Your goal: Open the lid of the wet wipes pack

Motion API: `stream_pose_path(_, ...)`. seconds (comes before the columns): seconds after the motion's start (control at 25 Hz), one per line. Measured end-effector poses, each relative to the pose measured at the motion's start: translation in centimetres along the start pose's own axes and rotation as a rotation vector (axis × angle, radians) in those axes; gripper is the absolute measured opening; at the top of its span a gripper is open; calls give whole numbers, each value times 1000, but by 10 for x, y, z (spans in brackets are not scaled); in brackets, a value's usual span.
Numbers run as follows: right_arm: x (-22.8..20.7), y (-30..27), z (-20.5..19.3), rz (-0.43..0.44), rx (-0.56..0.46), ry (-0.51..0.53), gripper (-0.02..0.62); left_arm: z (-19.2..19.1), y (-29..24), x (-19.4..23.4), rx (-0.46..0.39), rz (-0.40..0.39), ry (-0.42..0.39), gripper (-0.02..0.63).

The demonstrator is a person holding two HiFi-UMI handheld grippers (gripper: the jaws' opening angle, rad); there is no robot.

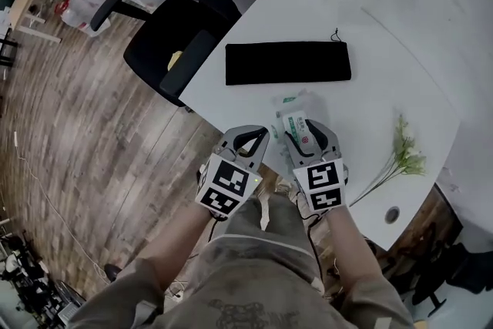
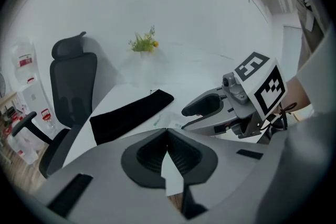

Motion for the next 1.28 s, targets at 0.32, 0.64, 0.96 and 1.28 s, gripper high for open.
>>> stream_pose_path(0.32,3,-26,-27,-18,64,103,235,-48,-50,-7,95,-69,61,17)
stream_pose_path(0.64,8,-29,-30,-54,53,173,232,-63,-73,-12,103,-114,90,17)
stream_pose_path(0.96,5,-26,-26,-117,63,126,213,-67,-87,-13,192,-116,54,17)
stream_pose_path(1.28,-32,-4,-8,-294,17,123,31,-69,-90,-13,206,-129,78,17)
Point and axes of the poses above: the fingertips, and each gripper's own axes: y backward along the fingers, x to its left, z out of its top, the point moved 2 cm from there along y, backward along the fingers, and after that the axes turned 3 degrees about -z, right-handed, at the moved point
